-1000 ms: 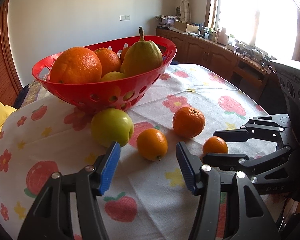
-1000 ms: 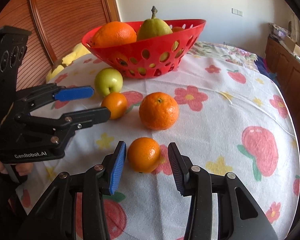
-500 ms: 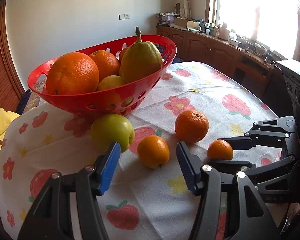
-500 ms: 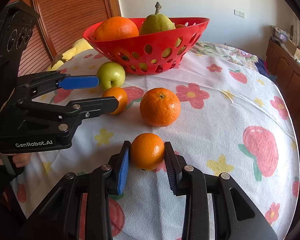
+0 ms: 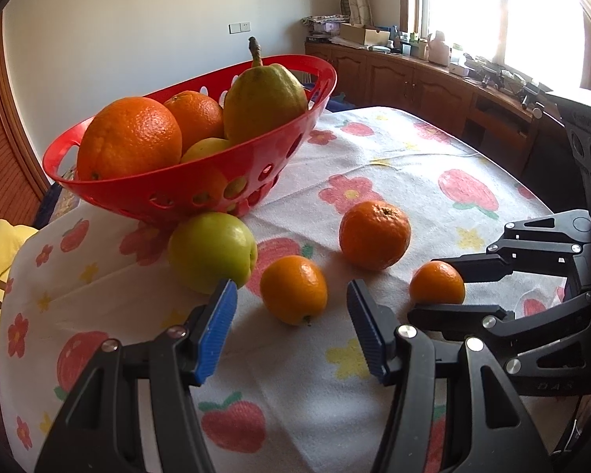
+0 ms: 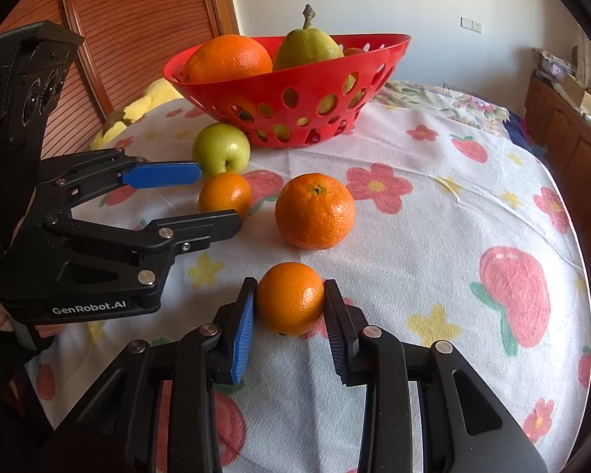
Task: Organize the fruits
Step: 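Grasp another mandarin with the right gripper while the left gripper moves to a mandarin, then grasp and lift a mandarin with the left gripper while the right gripper lifts its mandarin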
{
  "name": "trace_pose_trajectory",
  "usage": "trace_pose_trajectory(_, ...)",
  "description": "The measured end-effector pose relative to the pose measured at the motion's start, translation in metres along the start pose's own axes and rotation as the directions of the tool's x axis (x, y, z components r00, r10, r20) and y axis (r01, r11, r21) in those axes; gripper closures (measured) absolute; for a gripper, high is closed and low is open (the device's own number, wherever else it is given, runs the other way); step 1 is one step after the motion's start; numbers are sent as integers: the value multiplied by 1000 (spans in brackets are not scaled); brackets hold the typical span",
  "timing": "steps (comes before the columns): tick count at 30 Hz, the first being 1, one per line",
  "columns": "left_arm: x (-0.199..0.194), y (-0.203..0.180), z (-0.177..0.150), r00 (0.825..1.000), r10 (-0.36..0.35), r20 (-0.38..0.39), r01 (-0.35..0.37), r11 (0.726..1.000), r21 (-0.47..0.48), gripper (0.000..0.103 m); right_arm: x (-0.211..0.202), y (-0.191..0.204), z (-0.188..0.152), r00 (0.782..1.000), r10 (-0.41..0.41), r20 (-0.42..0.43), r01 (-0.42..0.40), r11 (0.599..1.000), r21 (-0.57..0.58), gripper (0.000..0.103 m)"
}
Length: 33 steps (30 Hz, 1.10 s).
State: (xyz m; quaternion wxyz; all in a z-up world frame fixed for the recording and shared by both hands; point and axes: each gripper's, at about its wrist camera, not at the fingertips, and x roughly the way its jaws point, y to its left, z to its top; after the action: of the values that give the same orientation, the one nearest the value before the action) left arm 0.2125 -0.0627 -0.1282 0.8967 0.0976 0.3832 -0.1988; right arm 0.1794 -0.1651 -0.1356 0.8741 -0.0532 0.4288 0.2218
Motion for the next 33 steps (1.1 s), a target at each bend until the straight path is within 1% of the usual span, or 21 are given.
trace_pose_trajectory(1, 0, 0, 0, 1000, -1, 0, 1, 1000, 0, 49, 0, 0, 0, 1000, -1, 0, 1, 1000, 0, 70)
trace_pose_trajectory(2, 1, 0, 0, 1000, -1, -6, 1, 1000, -2, 61, 0, 0, 0, 1000, -2, 1, 2, 1000, -1, 70)
trace_pose_trajectory(4, 5, 3, -1, 999, -20, -34, 19, 1000, -20, 68, 0, 0, 0, 1000, -2, 1, 2, 1000, -2, 70)
trace_pose_trajectory(10, 4, 7, -3, 999, -30, -31, 28, 999, -34, 69, 0, 0, 0, 1000, 1, 2, -1, 1000, 6, 70)
trace_pose_trajectory(18, -6, 8, -7, 999, -45, -19, 44, 999, -27, 69, 1, 0, 0, 1000, -3, 2, 3, 1000, 0, 70)
trace_pose_trajectory(21, -10, 9, -9, 999, -33, -17, 33, 999, -31, 69, 1, 0, 0, 1000, -3, 1, 3, 1000, -3, 70)
trace_pose_trajectory(27, -26, 14, -15, 999, -41, 11, 42, 997, -59, 69, 2, 1, 1, 1000, -14, 0, 14, 1000, -14, 71)
trace_pose_trajectory(33, -42, 22, -10, 998, -28, 53, 32, 997, -75, 69, -1, 4, -1, 1000, -16, 10, 16, 1000, -21, 71)
